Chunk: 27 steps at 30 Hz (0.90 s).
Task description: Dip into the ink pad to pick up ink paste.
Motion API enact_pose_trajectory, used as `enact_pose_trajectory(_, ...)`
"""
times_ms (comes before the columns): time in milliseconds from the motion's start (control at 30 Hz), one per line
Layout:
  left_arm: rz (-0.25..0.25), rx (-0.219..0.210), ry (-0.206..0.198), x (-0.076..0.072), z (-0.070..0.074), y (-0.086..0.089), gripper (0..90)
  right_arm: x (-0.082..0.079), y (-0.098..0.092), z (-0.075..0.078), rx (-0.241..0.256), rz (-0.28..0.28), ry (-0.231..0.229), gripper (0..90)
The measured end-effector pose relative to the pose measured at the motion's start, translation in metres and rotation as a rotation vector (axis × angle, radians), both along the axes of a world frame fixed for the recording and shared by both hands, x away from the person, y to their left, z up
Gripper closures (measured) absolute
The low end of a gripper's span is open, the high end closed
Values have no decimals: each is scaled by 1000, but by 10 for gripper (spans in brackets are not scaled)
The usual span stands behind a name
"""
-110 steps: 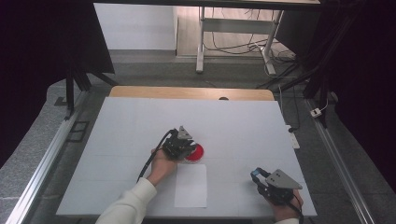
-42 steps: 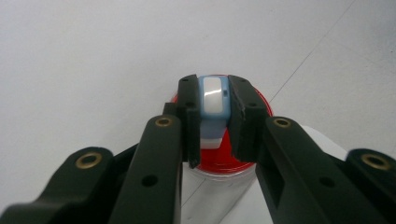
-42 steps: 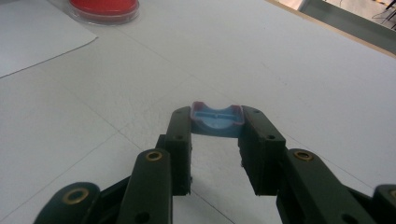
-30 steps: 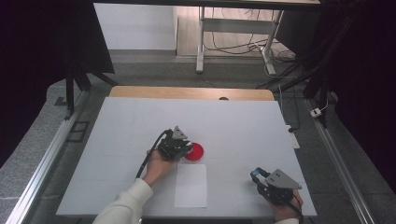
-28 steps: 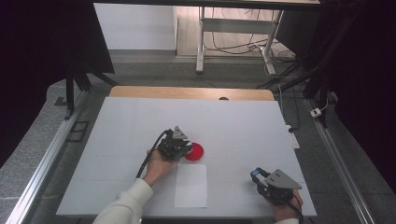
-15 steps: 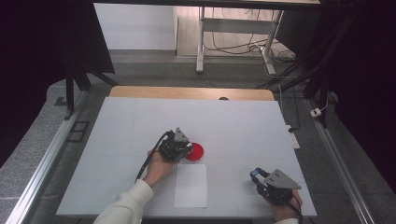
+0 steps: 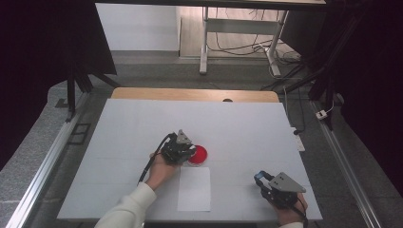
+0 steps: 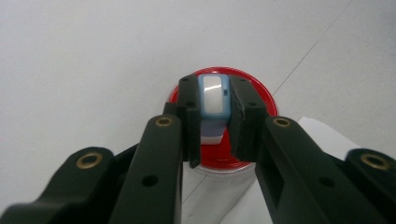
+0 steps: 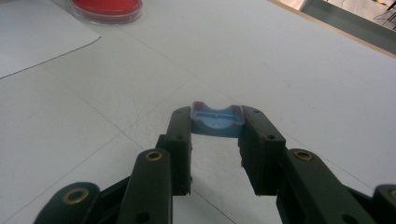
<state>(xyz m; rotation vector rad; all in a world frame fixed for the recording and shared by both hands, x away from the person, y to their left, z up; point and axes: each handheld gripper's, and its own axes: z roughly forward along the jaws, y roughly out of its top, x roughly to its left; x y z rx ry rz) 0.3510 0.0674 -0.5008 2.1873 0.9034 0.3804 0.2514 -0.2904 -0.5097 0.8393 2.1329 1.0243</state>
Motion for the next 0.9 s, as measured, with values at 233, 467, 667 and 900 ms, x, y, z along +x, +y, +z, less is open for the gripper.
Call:
enact_pose_trajectory(233,-3,3,-1,0,0,0,758,0,0,0,6,2,0,649)
enact_pose_trajectory(467,-2,-2,-10,-1,0,0,756,0,0,0,3,1,0,649)
enact_pose_trajectory(667,4,-41,-23,-4,3,4,754,1,-1,-1,7,0,-1,649)
enact_pose_trajectory(900,6,-137,-47,-11,14,14,754,1,-1,-1,5,-2,-1,649)
